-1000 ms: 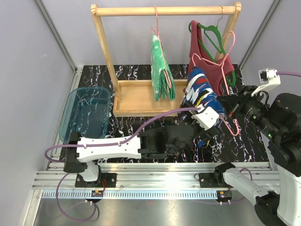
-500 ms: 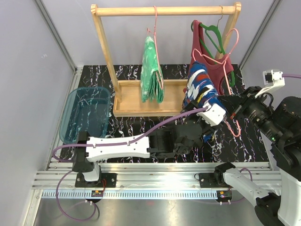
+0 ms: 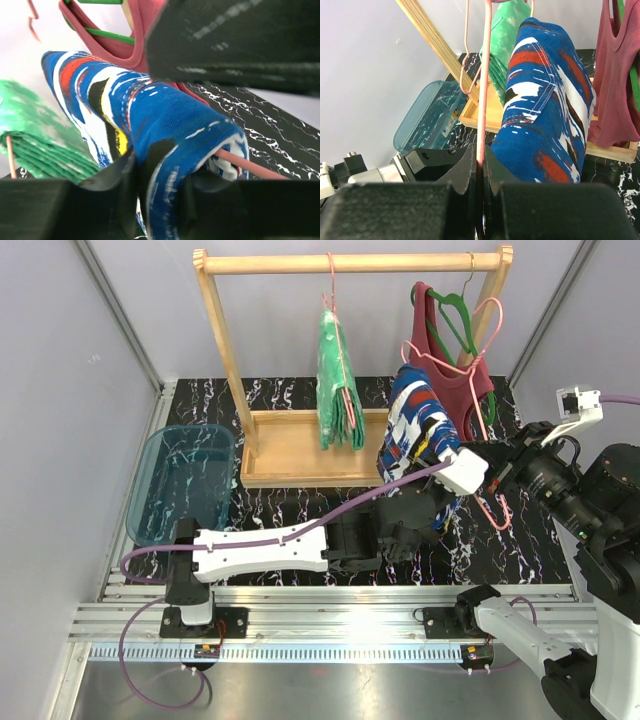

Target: Remove the trousers from the hanger

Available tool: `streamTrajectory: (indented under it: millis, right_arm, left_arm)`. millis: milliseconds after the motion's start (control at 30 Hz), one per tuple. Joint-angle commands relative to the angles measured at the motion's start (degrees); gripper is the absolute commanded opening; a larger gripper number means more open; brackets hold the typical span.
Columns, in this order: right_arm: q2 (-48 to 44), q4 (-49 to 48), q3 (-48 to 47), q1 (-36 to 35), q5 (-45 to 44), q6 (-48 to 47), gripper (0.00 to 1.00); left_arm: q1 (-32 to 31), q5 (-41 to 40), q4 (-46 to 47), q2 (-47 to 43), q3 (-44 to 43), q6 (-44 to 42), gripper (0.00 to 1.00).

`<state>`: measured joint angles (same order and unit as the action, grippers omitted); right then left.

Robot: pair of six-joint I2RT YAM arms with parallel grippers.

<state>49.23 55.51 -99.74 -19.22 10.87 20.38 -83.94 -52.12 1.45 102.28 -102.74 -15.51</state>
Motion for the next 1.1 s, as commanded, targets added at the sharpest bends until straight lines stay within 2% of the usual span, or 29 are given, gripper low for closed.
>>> streamTrajectory:
  millis: [0,167,200,267,300,467,567,600,633,667,1000,1067]
  right_arm:
    - [-1.1,-11.2,-2.9,0.0,1.3,-0.9,0.0]
    - [-1.1,-10.7,0.1,-0.1,-2.8,-2.6,0.0]
    - [-1.0,-10.6,0.6,0.0,-3.6,-3.1,0.0]
    - [-1.0,-10.8,1.8,0.0,-5.2,-3.4,0.0]
    - [-1.1,-11.1,2.1,0.0,-5.2,-3.4,0.0]
    - [-0.8,-12.5,1.1,-0.1,-3.4,-2.5,0.0]
    - [-0.2,-12.7,-1.1,0.0,-1.0,-1.3,0.0]
    - [-0.2,-12.9,-1.5,0.0,-0.6,-1.1,0.0]
    - [-0.1,-12.9,-1.9,0.0,-0.2,-1.0,0.0]
    - [0.1,-12.8,-2.6,-0.1,-0.2,-1.2,0.0]
    - [1.6,-12.1,-6.4,0.0,4.7,-2.0,0.0]
    - [1.7,-11.5,-7.0,0.0,5.6,-2.4,0.0]
  left_arm:
    - [0.4,-2.1,5.7,-1.0,-3.1,-0.9,0.23]
    - [0.4,-1.1,4.4,-4.7,-0.4,0.5,0.19]
    - [0.3,-0.8,4.3,-5.5,0.2,0.6,0.23]
    - [0.1,0.8,4.1,-8.1,2.4,0.9,0.43]
    - [0.0,1.6,3.9,-9.0,3.2,1.0,0.45]
    - [0.1,3.4,4.8,-11.9,7.2,2.0,0.47]
    - [0.8,2.0,3.7,-10.9,6.2,2.9,0.47]
    - [1.0,2.2,2.9,-10.1,5.6,3.4,0.5]
    - [1.1,2.9,2.6,-9.7,5.4,3.8,0.64]
    - [1.1,3.4,2.8,-9.6,5.8,3.8,0.67]
    - [1.8,4.5,2.2,-6.5,2.9,4.2,0.7]
    - [2.2,4.6,1.8,-5.6,2.4,3.9,0.78]
